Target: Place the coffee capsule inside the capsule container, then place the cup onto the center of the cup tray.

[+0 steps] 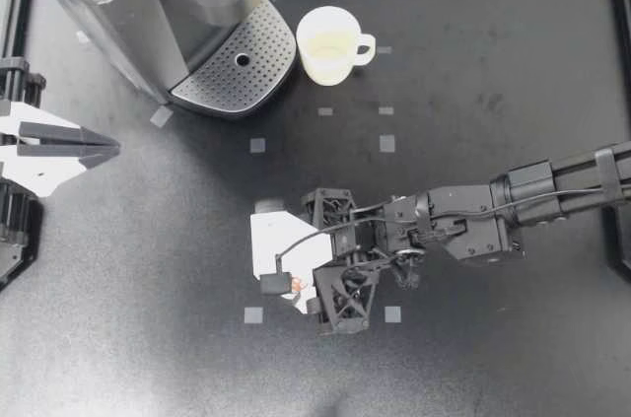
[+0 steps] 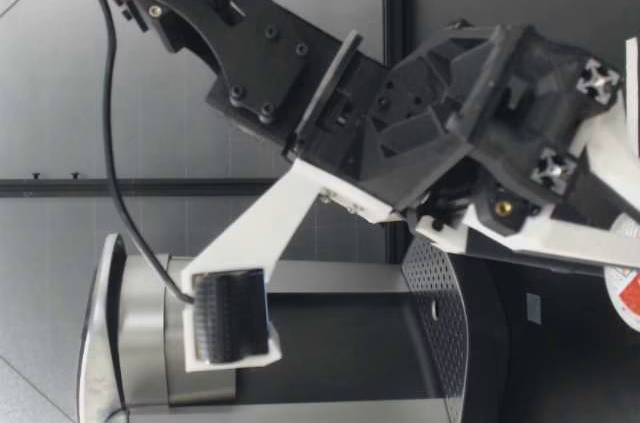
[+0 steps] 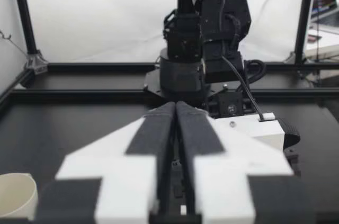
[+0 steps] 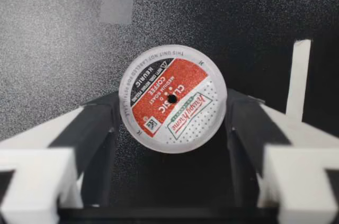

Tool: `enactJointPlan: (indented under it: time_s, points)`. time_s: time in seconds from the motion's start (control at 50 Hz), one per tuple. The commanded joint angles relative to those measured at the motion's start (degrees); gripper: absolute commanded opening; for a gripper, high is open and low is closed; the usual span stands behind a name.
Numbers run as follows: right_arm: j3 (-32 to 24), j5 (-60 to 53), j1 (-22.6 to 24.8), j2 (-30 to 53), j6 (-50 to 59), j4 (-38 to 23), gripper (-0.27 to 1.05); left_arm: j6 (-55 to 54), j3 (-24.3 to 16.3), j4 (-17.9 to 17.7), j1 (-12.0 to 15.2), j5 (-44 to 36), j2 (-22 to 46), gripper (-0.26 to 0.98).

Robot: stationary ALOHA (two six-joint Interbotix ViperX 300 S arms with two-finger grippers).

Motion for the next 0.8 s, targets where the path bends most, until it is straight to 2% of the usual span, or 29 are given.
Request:
enactJointPlan:
  time_s: [0.0,0.22,0.38,0.5,0.62,0.7,0.78]
  points:
    - [-1.32,-0.44,0.26,-1.41,-0.09,0.00,0.50,0.00,-0.97,0.00,0.09,-0.26,0.18,0.11]
    - [-0.18,-1.14,0.26,-3.60,0.00,-0.09,0.48,-0.53,-1.05,0.00,0.00,-0.26,0.44,0.11]
    - [4.83,-6.24,0.09,-9.93,0.88,0.26,0.48,-1.14,-3.43,-0.79,1.67,1.05,4.04,0.11]
    - [11.51,-14.68,-0.18,-16.08,3.43,1.32,0.48,-1.05,-9.32,-2.11,5.54,7.82,9.67,0.11]
    - [17.49,-23.12,-0.35,-20.92,7.82,1.67,0.48,-0.18,-17.75,-2.02,8.88,18.02,15.29,0.11]
    - [20.30,-26.72,-0.88,-23.12,10.55,1.67,0.48,0.70,-24.26,-0.97,9.76,25.49,18.90,0.11]
    - [22.15,-27.86,-1.49,-24.35,11.43,1.41,0.48,1.41,-32.08,1.67,9.76,35.42,23.29,0.11]
